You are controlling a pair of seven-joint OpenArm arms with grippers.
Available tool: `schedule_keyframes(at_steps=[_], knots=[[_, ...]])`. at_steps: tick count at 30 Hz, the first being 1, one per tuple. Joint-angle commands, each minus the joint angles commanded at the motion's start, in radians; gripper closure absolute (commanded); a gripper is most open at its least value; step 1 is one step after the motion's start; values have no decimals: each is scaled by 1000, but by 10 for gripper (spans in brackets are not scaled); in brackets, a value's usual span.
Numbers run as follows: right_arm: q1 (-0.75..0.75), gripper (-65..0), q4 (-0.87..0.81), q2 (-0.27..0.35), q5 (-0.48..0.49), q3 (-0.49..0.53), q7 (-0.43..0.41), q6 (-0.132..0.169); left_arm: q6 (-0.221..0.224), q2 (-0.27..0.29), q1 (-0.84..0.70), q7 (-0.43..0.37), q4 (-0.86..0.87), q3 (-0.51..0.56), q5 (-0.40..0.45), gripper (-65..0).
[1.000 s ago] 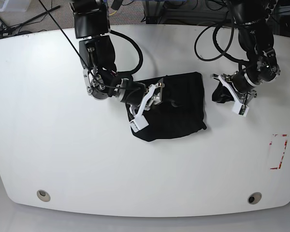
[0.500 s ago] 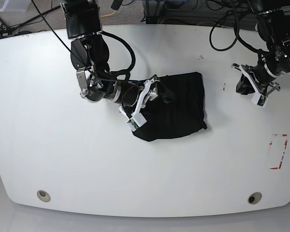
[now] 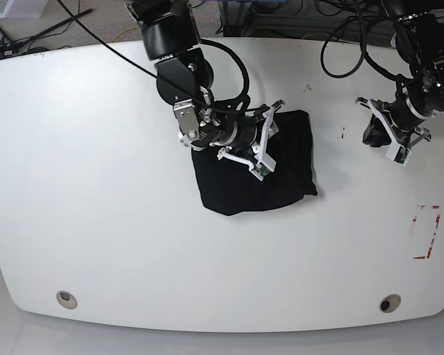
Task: Fold the T-shirt properly
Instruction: 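Regrasp the folded bundle corners with both grippers, then fold the bundle over again with both grippers, compacting it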
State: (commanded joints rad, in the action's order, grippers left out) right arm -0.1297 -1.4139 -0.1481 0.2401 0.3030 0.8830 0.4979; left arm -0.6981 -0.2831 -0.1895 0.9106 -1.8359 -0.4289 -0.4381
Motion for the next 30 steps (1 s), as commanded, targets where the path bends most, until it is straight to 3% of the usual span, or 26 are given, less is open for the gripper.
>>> schedule_keyframes(at_steps=[5, 9, 12, 18, 24, 30], knots=[[17, -198, -157, 43, 5, 11, 11, 0, 0, 5, 5, 0, -64, 100, 115, -82], [28, -198, -285, 107, 3, 8, 18, 0, 0, 6, 9, -2, -101, 212, 135, -82], [-8, -197, -287, 135, 3, -49, 18, 0, 0, 8, 25, -2, -104, 276, 135, -82], [-118, -197, -195, 178, 3, -157, 17, 2, 0, 71, 52, -2, -104, 396, 144, -82], [-284, -197, -29, 187, 3, -161, 5, 2, 0, 157, 77, -2, -101, 509, 301, -82], [-385, -197, 192, 183, -6, -158, -124, 2, 0, 232, 77, -2, -97, 542, 408, -82]])
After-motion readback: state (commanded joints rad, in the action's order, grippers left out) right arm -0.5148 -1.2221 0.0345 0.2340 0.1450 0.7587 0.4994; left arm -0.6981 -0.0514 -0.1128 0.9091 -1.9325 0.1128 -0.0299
